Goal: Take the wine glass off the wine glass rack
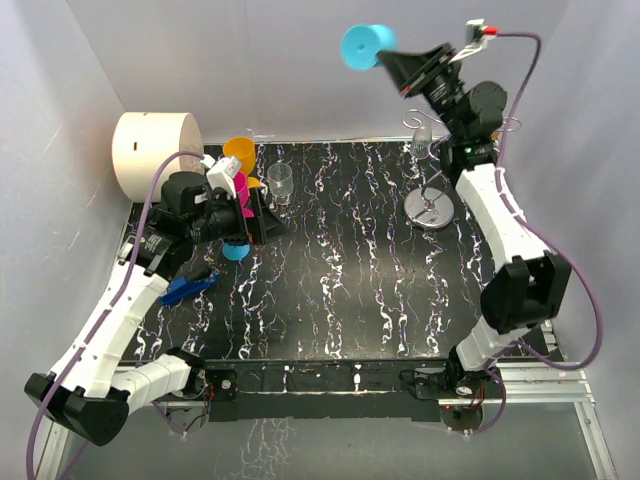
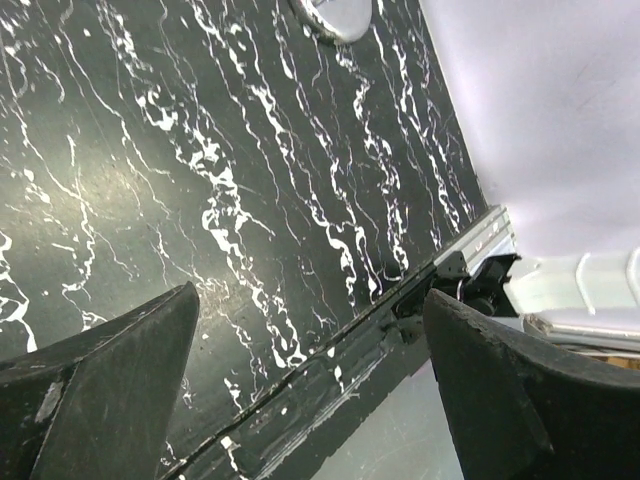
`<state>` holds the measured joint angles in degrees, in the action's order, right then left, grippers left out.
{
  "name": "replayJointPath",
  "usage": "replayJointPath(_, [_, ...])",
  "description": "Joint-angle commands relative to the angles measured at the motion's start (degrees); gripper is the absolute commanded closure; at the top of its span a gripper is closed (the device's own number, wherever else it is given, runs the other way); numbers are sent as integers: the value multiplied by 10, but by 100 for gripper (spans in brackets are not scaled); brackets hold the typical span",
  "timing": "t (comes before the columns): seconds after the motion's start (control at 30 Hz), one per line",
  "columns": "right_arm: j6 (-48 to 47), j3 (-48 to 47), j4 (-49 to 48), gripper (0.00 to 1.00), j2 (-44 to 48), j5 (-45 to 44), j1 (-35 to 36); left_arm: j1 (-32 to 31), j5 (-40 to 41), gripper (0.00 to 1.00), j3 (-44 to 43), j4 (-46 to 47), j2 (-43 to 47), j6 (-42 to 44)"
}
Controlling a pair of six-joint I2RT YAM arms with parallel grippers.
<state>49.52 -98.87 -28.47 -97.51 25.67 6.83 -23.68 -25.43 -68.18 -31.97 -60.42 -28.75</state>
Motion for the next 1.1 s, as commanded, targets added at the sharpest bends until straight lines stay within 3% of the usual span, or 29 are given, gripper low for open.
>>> replayJointPath(0.0, [-123,103,-99,100,105,70,58,4,41,8,-57,-17,23,-8])
replayJointPath(0.27, [-201,277,-47,100,210,90,161,4,123,7,-120,-39,49,-18])
replayJointPath(0.53, [-156,379,-23,100,261,72,241,4,20,5,-78,71,36,-136])
replayJointPath(0.67, [-132,404,-19,100,279,64,265,4,24,7,-39,127,39,-198])
replayJointPath(0.83, [-97,432,-33,100,297,49,278,4,-13,15,1,181,38,-239])
replayJointPath(1.0, [-70,448,-41,100,302,38,283,4,-39,45,27,213,41,-252])
replayJointPath(1.07, [-60,450,-39,100,302,34,283,4,-46,51,32,224,44,-252])
